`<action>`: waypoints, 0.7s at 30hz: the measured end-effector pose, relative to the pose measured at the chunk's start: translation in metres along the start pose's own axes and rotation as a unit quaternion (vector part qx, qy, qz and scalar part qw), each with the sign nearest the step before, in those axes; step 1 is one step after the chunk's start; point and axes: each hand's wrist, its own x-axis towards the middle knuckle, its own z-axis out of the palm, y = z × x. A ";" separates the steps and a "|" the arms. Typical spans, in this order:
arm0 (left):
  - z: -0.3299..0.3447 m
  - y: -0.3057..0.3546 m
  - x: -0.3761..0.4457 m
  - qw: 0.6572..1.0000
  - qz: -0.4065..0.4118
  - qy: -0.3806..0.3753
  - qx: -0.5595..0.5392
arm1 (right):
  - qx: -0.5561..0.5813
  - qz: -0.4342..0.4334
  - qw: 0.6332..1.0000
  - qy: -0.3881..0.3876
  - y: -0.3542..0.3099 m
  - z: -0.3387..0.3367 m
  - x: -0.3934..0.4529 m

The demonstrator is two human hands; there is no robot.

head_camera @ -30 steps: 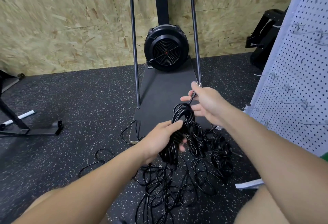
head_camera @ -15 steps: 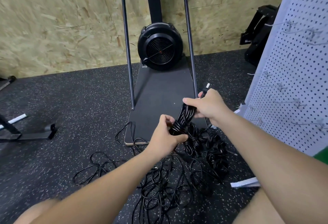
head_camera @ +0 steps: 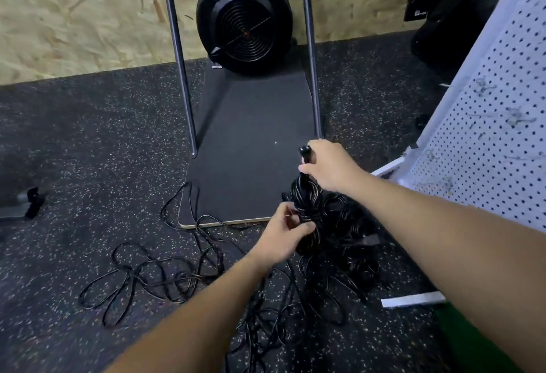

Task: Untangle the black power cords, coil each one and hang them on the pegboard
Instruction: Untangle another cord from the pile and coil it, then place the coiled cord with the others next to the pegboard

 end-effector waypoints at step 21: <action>-0.006 -0.096 0.131 0.978 -0.051 0.142 0.146 | 0.042 0.112 0.992 -0.034 0.089 0.118 0.079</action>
